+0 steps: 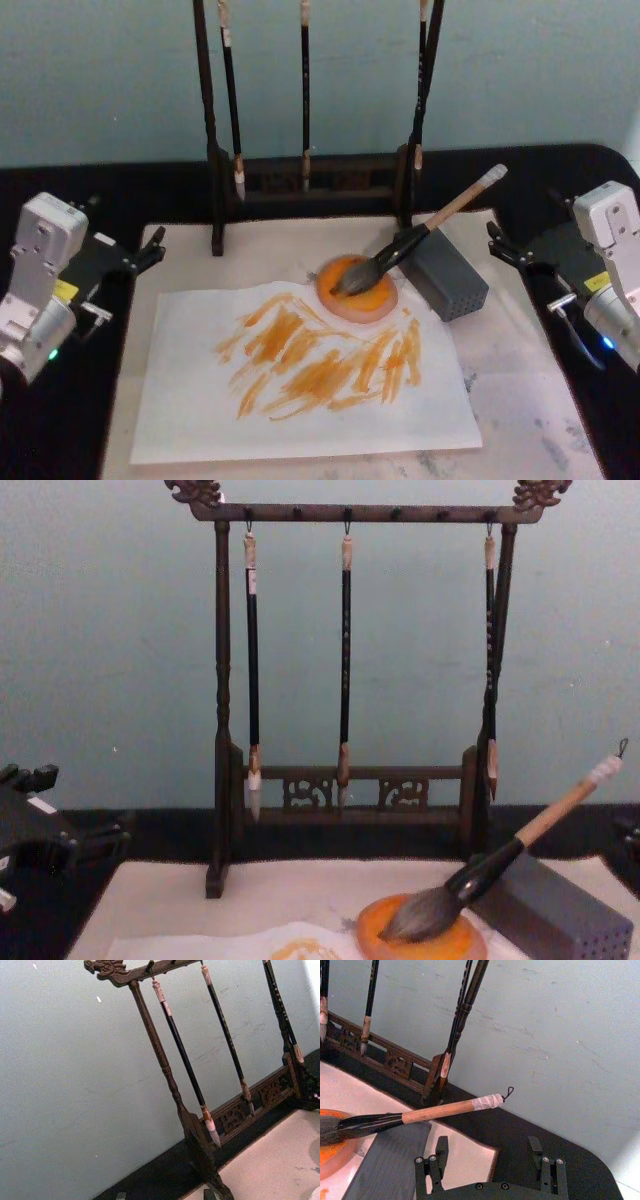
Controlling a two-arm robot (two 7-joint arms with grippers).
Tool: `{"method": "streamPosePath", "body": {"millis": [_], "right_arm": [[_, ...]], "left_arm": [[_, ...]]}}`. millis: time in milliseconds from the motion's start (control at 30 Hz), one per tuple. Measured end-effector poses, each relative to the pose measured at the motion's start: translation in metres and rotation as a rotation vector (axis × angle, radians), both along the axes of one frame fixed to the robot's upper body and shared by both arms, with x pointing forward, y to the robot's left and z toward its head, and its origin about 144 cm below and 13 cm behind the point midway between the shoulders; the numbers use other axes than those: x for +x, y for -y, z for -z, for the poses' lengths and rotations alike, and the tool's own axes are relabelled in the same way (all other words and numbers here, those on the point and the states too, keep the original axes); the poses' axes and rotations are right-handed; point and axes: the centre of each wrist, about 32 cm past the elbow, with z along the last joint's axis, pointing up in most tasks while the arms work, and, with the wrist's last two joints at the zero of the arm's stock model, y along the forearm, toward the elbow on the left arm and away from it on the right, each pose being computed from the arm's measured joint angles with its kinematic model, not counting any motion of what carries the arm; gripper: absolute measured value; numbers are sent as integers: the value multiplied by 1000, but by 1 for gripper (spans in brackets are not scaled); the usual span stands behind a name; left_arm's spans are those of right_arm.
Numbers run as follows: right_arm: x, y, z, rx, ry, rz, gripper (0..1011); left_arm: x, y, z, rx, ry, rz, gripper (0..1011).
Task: Pick up the brush from the inkstone, write on the paper, then place the brush back to its original position.
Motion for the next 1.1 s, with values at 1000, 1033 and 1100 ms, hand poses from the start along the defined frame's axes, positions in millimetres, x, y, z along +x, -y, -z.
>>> {"method": "streamPosePath", "body": {"millis": [1000, 1033, 1100], "right_arm": [[0, 0, 0, 0, 0, 0, 1000], [0, 0, 0, 0, 0, 0, 1000], [0, 0, 0, 0, 0, 0, 1000]], "left_arm": [[0, 0, 0, 0, 0, 0, 1001], [0, 0, 0, 0, 0, 0, 1001], [0, 0, 0, 0, 0, 0, 1001]]}}
